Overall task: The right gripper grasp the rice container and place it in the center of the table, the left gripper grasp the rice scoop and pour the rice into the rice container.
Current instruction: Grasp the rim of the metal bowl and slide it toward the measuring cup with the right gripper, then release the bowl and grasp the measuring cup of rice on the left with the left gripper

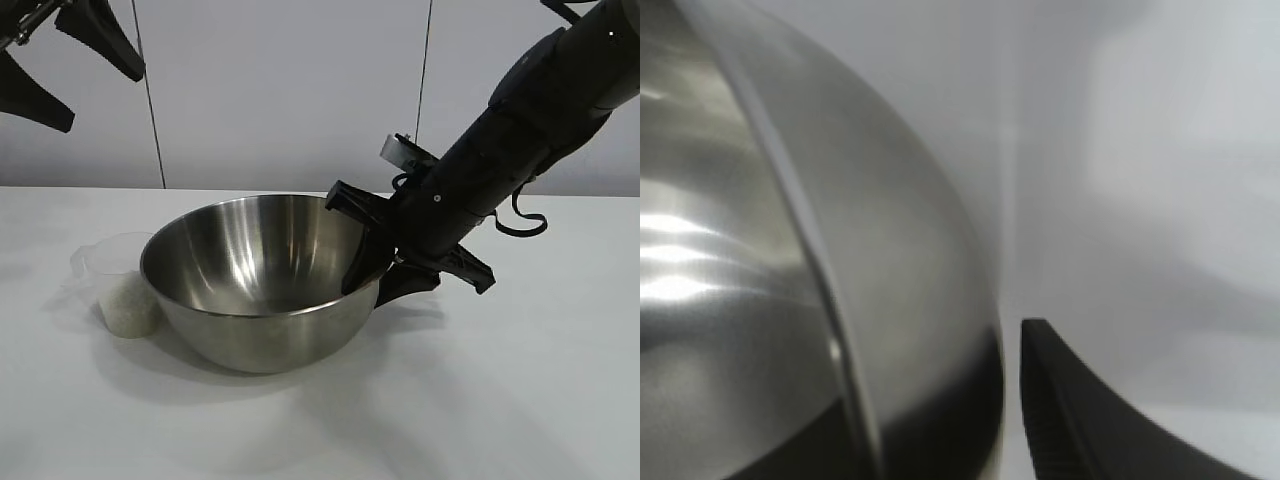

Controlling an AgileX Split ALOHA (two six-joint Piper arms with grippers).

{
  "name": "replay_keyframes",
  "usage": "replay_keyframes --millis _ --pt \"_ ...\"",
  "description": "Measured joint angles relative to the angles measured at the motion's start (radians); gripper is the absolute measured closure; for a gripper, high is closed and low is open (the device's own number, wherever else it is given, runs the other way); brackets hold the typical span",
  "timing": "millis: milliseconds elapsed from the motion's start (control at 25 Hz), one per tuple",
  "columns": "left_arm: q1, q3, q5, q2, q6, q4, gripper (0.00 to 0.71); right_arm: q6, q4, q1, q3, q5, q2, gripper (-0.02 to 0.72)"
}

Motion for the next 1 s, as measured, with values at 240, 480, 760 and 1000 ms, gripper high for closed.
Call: replay_keyframes --millis 240,480,760,1000 --pt "0.0 0.0 0.0 0.0 0.0 0.0 0.108 0.001 -0.007 0.0 0.0 0.017 -0.008 0.122" --pt "0.0 0.0 0.0 0.0 0.0 0.0 0.108 0.009 -0.026 -0.039 0.0 0.071 -0.133 0.093" --pt "0.0 0.0 0.0 0.0 0.0 0.0 0.108 0.009 -0.246 -0.215 0.0 0.249 -0.332 0.093" --pt "0.0 0.0 0.0 0.0 0.0 0.0 0.108 0.032 -0.507 -0.398 0.0 0.368 -0.43 0.093"
